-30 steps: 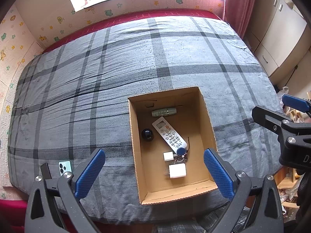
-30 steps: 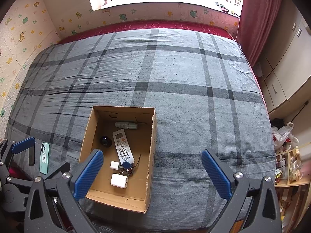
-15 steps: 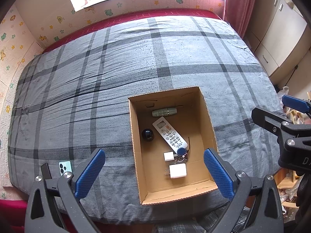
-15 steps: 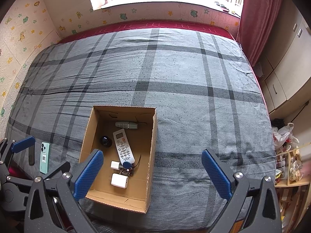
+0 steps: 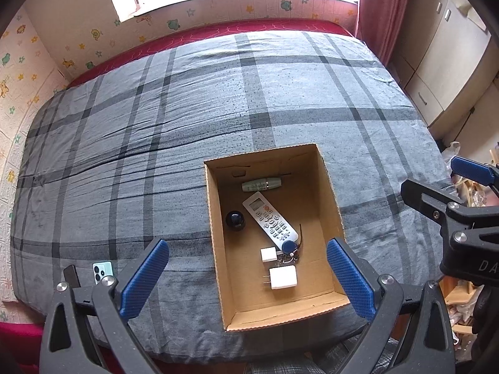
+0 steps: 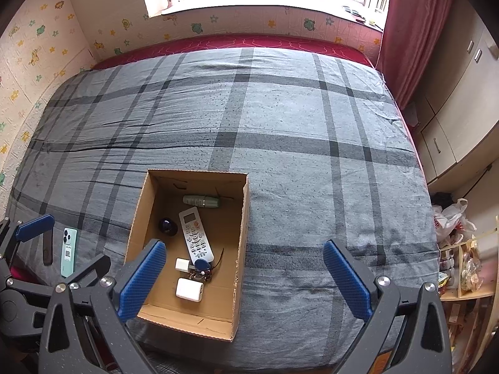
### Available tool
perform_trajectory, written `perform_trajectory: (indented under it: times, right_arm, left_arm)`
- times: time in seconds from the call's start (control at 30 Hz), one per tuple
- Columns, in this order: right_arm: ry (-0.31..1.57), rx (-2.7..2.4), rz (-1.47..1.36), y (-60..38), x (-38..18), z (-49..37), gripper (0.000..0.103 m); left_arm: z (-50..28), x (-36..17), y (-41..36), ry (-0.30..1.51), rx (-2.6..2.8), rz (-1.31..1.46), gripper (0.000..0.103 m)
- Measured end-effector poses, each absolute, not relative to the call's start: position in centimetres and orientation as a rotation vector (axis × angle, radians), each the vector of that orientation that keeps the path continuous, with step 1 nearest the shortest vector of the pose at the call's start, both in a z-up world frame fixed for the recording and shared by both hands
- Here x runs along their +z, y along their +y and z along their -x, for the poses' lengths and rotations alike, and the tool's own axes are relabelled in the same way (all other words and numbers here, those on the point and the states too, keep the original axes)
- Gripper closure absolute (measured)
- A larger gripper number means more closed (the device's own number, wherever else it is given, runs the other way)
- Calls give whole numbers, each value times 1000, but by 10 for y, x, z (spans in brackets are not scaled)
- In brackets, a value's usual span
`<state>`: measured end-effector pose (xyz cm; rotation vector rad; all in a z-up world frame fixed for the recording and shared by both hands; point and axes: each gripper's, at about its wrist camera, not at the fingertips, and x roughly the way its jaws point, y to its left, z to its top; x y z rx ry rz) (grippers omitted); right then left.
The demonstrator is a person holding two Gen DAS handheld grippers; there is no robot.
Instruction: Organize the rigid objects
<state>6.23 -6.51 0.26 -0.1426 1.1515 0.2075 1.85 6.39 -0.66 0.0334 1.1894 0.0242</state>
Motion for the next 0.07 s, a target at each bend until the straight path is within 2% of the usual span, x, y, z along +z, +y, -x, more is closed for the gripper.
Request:
perform_trajectory:
  times: [0.07]
  right_arm:
    - [1149, 204, 144, -64, 3, -60, 0]
  left_arm:
    - [-18, -6, 64, 1185, 22, -37, 0]
